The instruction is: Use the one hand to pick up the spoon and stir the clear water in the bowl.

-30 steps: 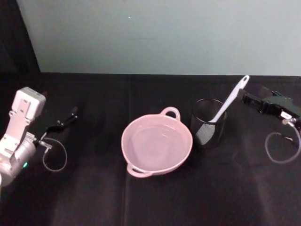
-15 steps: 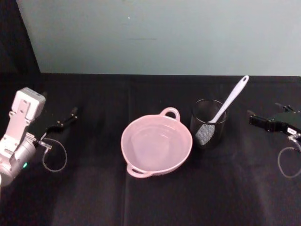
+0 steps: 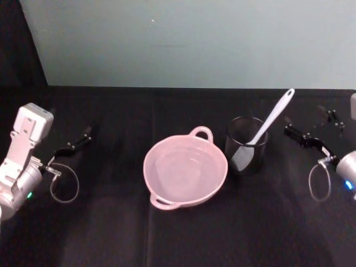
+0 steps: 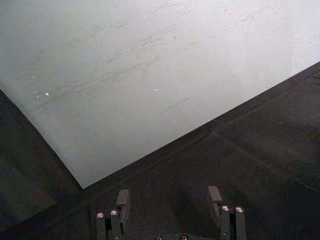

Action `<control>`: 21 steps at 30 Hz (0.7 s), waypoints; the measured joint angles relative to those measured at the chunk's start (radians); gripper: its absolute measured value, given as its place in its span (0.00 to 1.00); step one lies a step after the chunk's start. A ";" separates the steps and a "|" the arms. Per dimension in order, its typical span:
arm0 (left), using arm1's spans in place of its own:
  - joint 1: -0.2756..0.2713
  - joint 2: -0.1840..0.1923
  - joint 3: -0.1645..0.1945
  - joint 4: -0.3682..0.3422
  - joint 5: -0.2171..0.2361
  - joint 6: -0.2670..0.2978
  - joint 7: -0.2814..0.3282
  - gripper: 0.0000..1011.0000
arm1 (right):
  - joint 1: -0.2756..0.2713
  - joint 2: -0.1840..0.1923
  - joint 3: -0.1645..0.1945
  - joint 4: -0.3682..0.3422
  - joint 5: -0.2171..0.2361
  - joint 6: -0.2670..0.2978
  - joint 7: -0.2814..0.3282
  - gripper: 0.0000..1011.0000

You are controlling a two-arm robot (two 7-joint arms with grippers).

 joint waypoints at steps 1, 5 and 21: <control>0.000 0.000 0.000 0.000 0.000 0.000 0.000 1.00 | -0.003 -0.010 0.004 0.014 -0.005 -0.019 -0.003 0.99; 0.000 0.000 0.000 0.000 0.000 0.000 0.000 1.00 | -0.005 -0.023 0.009 0.036 -0.006 -0.025 -0.002 0.99; 0.000 0.000 0.000 0.000 0.000 0.000 0.000 1.00 | -0.001 -0.048 0.017 0.080 -0.013 -0.019 0.031 0.99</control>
